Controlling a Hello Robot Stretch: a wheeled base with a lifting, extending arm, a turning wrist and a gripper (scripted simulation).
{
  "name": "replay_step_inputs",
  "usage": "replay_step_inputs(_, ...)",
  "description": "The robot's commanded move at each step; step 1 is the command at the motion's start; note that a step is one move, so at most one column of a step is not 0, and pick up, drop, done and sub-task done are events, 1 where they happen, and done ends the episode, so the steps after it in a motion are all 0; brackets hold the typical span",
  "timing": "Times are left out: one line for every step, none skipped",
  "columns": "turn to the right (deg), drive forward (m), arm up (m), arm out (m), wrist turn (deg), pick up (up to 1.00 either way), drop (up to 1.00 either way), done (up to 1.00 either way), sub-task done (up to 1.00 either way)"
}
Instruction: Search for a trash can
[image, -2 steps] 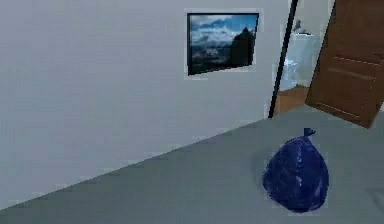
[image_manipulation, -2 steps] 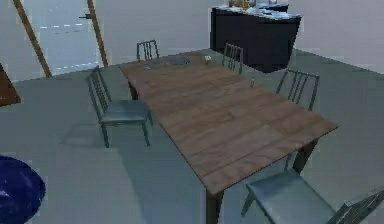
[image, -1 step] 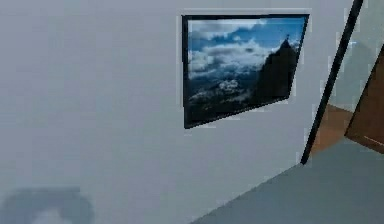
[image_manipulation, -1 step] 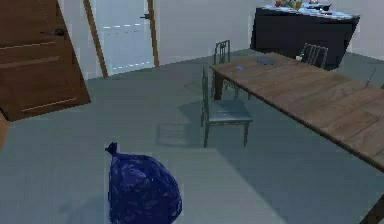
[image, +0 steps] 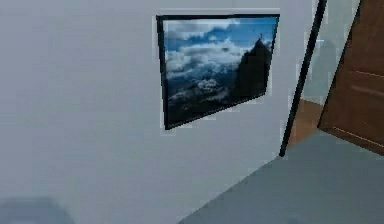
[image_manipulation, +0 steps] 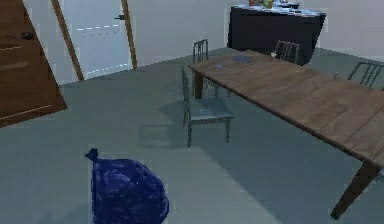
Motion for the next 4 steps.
replay_step_inputs(0.0,0.15,0.00,0.00,0.0,0.00,0.00,0.00,0.00)
replay_step_inputs(18.0,0.00,0.00,0.00,0.0,0.00,0.00,0.00,0.00)
replay_step_inputs(0.0,0.55,0.00,0.00,0.0,0.00,0.00,0.00,0.00)
replay_step_inputs(-45.0,0.00,0.00,0.00,0.0,0.00,0.00,0.00,0.00)
